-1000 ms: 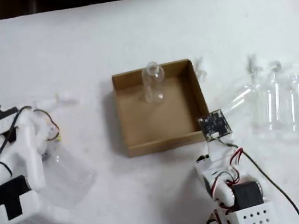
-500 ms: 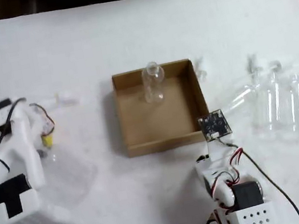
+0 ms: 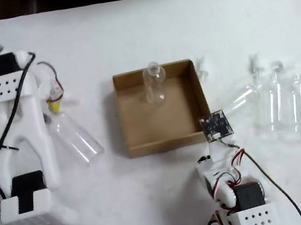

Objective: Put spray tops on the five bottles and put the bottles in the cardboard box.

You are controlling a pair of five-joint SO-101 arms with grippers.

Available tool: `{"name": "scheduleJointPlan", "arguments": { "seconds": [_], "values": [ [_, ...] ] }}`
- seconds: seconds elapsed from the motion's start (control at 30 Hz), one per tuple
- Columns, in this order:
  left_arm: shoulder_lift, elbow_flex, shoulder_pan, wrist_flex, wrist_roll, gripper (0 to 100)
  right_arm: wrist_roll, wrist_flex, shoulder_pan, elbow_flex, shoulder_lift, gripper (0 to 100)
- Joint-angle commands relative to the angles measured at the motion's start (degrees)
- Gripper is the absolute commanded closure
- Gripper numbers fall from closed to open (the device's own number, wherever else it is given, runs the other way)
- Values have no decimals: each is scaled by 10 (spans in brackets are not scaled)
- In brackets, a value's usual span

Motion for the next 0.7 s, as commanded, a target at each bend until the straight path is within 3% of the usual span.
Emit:
{"name": "scheduleJointPlan", "arguments": {
  "seconds": [0.0,0.37,0.67],
  "values": [
    [-7,-58,29,8,-18,977,4,1,3,5,-3,981],
    [-216,-5,140,6,-24,977,4,1,3,5,-3,981],
    [-355,94,167,-57,-120,978,4,1,3,5,-3,981]
  ]
}}
